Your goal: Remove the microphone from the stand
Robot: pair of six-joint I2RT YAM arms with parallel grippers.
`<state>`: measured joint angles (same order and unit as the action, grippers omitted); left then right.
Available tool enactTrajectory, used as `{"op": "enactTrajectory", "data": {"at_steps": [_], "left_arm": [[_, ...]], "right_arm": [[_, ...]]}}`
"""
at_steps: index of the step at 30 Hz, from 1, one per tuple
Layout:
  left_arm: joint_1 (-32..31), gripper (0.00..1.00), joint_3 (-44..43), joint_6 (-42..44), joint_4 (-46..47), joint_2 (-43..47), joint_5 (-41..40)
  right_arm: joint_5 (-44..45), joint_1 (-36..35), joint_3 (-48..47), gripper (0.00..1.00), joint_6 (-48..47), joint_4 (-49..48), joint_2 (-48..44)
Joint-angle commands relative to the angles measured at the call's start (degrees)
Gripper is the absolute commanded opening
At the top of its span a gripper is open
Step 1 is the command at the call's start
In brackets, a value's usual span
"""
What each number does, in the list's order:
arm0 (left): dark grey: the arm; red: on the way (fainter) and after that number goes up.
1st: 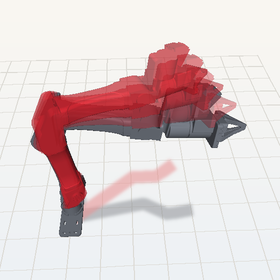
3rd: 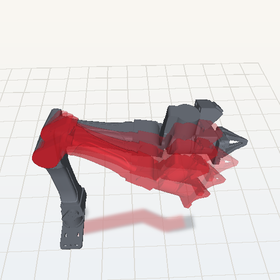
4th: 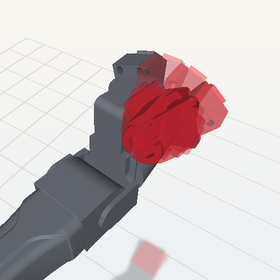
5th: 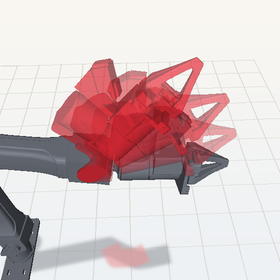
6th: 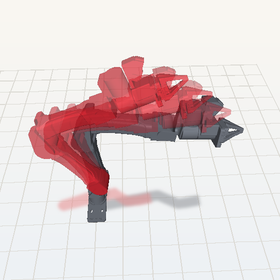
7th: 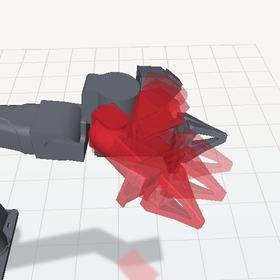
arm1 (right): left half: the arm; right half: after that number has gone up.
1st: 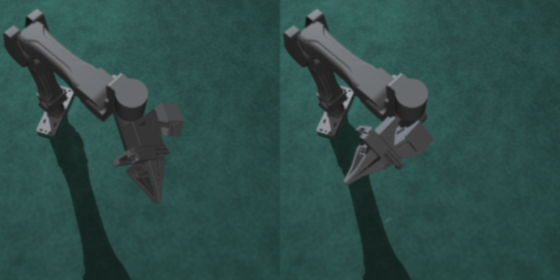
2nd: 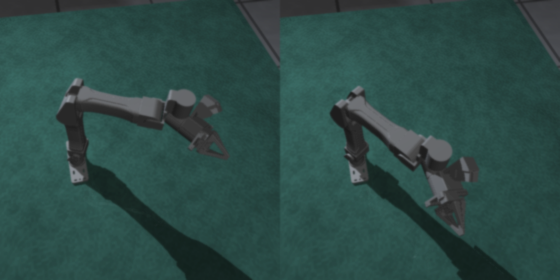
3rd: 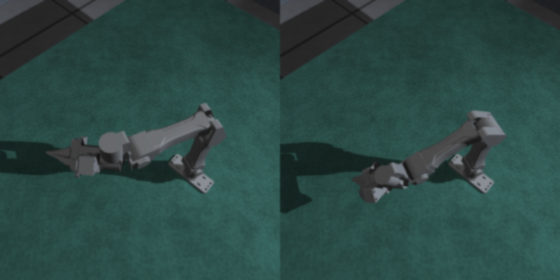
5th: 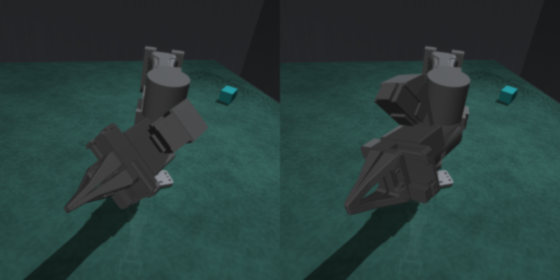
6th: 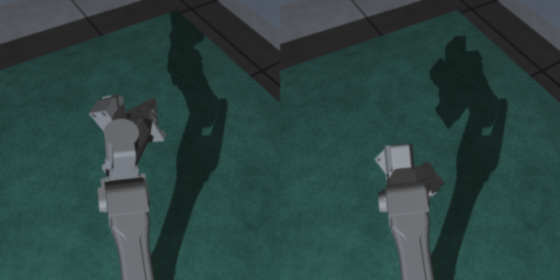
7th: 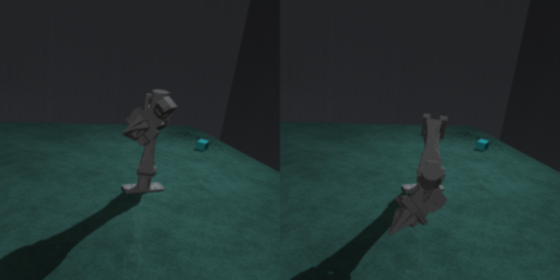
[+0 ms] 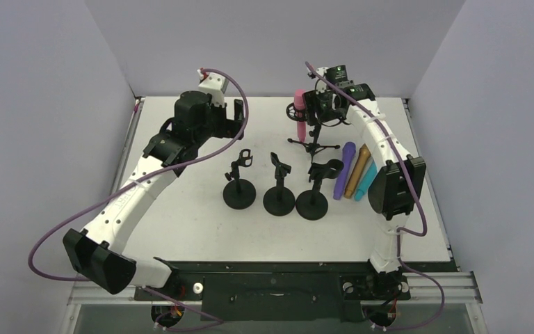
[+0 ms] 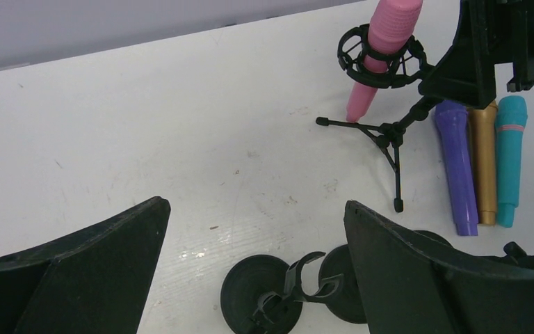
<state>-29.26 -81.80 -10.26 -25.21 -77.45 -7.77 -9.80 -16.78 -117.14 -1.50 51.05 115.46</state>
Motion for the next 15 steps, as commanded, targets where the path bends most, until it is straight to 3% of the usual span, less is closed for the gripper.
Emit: {"op": "enactTrajectory", "data": {"at_steps": [1,10,15], "left_arm": [[1.49,0.96,-5.45,-0.47,0.75,-2.62,1.85],[3.92,0.96,-9.78,-2.02,1.51,-8.09,4.96],[4.76,0.96,-11.46,-2.38,2.21,-10.45,7.24]], "right_arm": [[-3.83,-0.72,0.85,0.59,-1.78,-1.57,-0.29],[-2.82,-1.15,2.66,0.51,-2.74,-2.75,1.09],[-4.26,-1.31,2.79,0.33,-3.00,-3.80,1.29]]}}
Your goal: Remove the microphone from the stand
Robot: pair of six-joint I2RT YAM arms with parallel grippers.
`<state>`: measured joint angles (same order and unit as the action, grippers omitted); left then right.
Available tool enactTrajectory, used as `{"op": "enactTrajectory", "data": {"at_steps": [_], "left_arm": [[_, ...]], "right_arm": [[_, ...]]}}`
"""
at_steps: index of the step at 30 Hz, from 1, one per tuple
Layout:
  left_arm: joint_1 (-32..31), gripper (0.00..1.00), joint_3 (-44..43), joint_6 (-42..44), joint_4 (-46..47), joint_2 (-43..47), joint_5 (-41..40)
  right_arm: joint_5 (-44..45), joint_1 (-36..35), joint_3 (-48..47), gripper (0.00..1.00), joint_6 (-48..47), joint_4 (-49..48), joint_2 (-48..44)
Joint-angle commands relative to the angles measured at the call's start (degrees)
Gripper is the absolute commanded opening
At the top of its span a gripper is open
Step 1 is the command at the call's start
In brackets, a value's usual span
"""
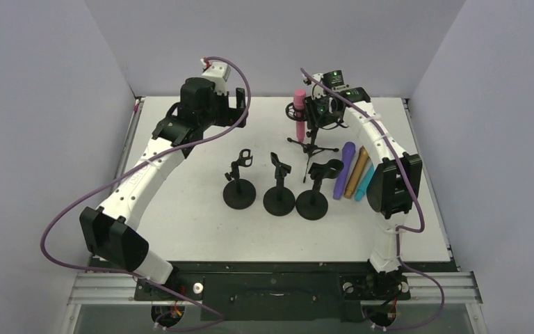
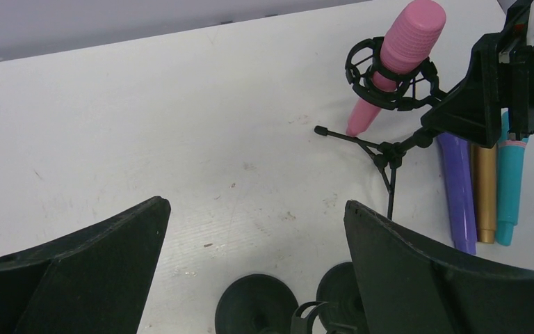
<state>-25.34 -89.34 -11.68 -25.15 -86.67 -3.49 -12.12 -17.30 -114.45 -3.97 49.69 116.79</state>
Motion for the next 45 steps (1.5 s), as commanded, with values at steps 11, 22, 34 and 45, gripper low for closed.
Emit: {"op": "enactTrajectory", "data": {"at_steps": [11,22,34,45], "left_arm": [[1.26,0.96,-2.51,-1.57,7.55,-4.26,8.08],[1.49,0.96,-0.92,1.67,16.39,-6.45,12.66],[8.16,0.93,4.41,6.29,30.39,-7.08,30.49],[10.61,0.82,5.63,6.13,36.33,-10.81,43.93]], "right_arm": [[-3.67,-2.83,-0.38,0.02,-1.73,-6.18,0.70],[-7.06,-6.74,-5.43,0.00,-5.84,-10.43,1.50],[-11.44,-8.22,-6.18,0.00,-8.78,-14.48,0.56],[-14.01,-9.33,-7.78,0.00,-9.43,-13.55,-0.39]]}}
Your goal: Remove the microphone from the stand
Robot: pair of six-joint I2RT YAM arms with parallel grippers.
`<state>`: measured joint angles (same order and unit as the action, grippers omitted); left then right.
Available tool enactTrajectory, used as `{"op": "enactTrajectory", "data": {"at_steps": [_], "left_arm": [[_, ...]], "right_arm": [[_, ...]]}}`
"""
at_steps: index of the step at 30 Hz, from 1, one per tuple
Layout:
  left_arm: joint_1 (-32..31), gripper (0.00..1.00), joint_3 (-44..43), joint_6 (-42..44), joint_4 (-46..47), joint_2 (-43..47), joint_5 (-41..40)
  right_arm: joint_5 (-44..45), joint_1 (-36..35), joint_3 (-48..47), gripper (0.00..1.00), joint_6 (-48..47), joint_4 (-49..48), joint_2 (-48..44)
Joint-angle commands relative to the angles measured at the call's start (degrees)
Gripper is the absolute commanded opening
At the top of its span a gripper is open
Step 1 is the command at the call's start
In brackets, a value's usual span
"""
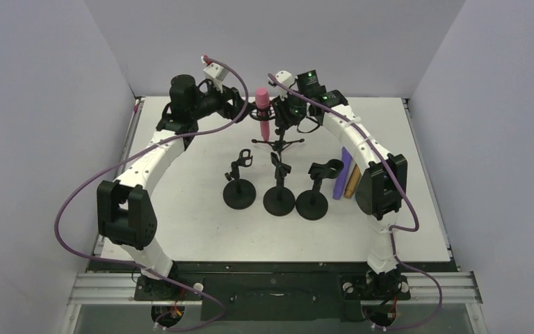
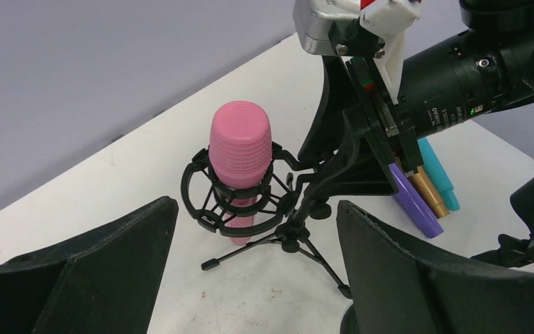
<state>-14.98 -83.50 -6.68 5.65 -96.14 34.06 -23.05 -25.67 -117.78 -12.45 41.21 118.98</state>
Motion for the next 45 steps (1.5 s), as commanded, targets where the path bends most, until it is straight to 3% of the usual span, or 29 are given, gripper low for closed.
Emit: {"op": "enactTrajectory", "data": {"at_steps": [1,7,31,39,45], "left_arm": [[0.36,0.78,-0.23,1.38,5.87,-1.69,7.03],[0.54,0.75,0.15,0.54,11.43,-3.53,11.12],[1.27,0.71,-1.32,1.86,12.48,-7.52,10.76],[1.10,0.57,-0.99,0.07,15.65,-8.16,10.70],[0.65,0.34,-0.43,0.00,17.14,-7.82,10.14]], "right_arm": [[-3.26,-1.05,-4.60,0.00,-1.05,-4.99,-2.74],[-3.62,-2.12,-6.80,0.00,-2.21,-2.61,-3.10],[-0.83,-5.76,-8.68,0.00,-3.82,-1.03,-5.79],[0.04,-5.97,-9.36,0.00,-4.05,-0.78,-5.26],[2.04,-6.13,-10.42,0.00,-4.61,0.34,-4.35]]}}
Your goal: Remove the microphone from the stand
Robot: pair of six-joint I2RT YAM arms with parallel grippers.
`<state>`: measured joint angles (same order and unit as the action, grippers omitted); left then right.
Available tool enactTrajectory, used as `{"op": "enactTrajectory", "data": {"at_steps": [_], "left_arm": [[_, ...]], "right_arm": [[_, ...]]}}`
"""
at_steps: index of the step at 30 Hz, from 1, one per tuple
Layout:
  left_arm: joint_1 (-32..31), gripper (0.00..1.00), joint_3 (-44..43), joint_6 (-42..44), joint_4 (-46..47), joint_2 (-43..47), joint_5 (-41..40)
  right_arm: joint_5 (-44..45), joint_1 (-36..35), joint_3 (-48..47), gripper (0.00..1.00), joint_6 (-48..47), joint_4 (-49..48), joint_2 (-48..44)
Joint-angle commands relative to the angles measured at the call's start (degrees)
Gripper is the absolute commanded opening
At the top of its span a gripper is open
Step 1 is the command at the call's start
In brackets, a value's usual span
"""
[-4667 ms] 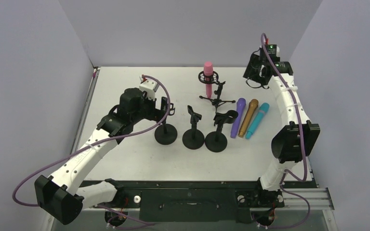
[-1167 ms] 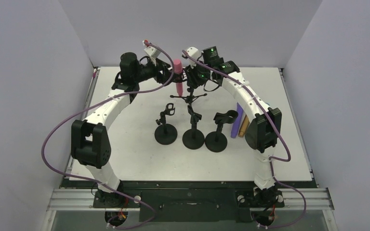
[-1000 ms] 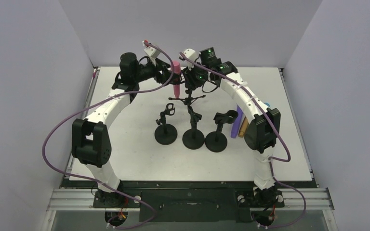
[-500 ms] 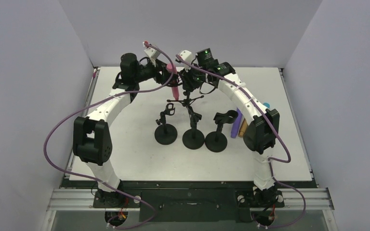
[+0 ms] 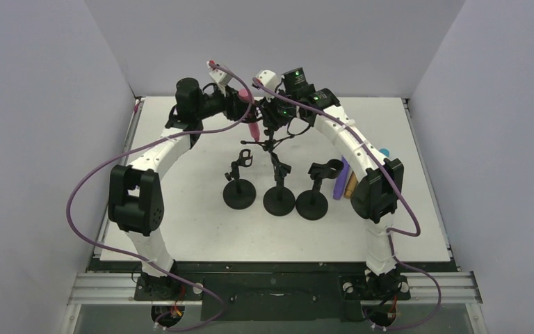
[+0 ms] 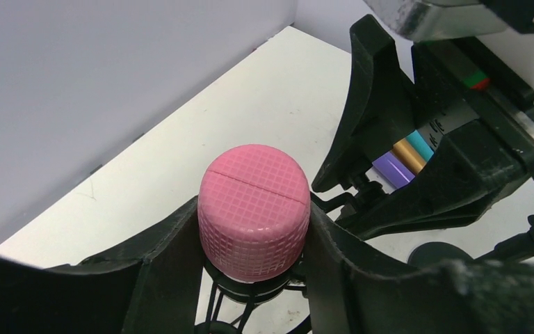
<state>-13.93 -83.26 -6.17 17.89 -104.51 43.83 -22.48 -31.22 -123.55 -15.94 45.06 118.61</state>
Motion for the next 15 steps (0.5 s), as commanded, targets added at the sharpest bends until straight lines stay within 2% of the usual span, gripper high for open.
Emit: {"op": "enactTrajectory", "data": {"at_steps": [1,8,15], "left_arm": [[-0.61,0.30,-0.54,-0.50,5.11,0.67,-0.13],[-1.84,0.17,0.11,-0.07,6.63,1.78,-3.00],[-2.15,0.11,0.02,1.66,5.56,3.85,-4.92]], "right_arm": [[1.69,-0.59,-4.89,0.00,-1.20,-3.32,-3.62],[4.28,-0.77,-4.96,0.00,-1.14,-3.37,-2.34],[5.82,-0.62,-2.95,0.00,0.06,-5.34,-1.43]]}}
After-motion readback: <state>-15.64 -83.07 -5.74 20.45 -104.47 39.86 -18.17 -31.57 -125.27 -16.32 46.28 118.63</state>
